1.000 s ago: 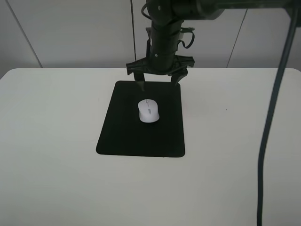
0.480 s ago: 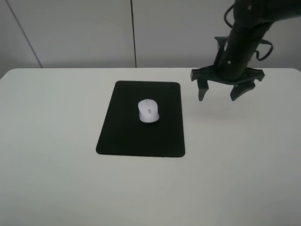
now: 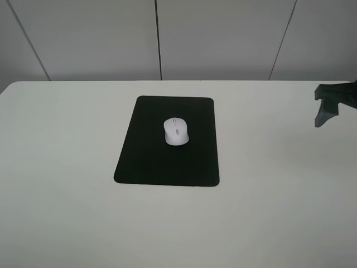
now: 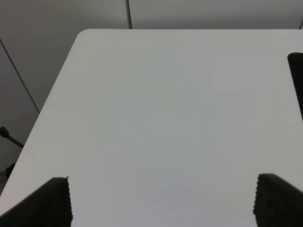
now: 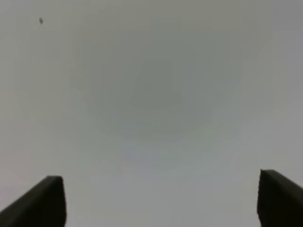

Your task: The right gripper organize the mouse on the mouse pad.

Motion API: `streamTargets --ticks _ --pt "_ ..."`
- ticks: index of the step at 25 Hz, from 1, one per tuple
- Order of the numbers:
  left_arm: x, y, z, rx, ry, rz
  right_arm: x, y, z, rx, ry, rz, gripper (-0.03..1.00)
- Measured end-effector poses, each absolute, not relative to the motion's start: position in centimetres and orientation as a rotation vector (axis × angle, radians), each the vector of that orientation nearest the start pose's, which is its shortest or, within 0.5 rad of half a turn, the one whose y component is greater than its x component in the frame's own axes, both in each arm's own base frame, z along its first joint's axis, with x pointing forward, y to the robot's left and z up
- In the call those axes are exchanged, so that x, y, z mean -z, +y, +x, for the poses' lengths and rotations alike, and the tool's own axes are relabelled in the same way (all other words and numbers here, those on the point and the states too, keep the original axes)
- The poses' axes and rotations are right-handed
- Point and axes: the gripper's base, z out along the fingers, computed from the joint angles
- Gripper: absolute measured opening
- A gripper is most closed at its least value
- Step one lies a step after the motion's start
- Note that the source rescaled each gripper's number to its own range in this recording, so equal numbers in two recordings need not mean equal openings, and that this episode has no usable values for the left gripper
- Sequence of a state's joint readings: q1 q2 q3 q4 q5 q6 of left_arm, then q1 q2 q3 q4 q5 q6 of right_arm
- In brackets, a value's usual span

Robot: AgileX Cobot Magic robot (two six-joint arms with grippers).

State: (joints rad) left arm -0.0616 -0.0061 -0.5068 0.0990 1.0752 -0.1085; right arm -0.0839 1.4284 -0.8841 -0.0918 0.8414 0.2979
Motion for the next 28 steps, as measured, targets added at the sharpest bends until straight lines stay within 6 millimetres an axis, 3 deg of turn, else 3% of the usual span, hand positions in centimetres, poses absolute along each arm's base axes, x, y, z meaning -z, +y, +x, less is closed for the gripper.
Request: streamTargets --ticks 9,16,24,28 --pt "-27.8 0.8 -0.7 -0.012 2.041 -0.054 -28.5 -2.8 19.9 0.057 2.58 0.454 0.87" --pt "-27.8 0.8 -0.7 -0.012 2.041 -0.054 -31.6 -2.1 13.1 0.05 2.387 0.414 0.87" --pt "-27.8 0.8 -0.7 -0.012 2.041 -0.054 -32.3 -1.6 4.9 0.096 2.187 0.369 0.87" --pt "-27.8 0.8 -0.7 -0.012 2.041 -0.054 -31.8 -1.4 2.0 0.13 2.154 0.332 0.87"
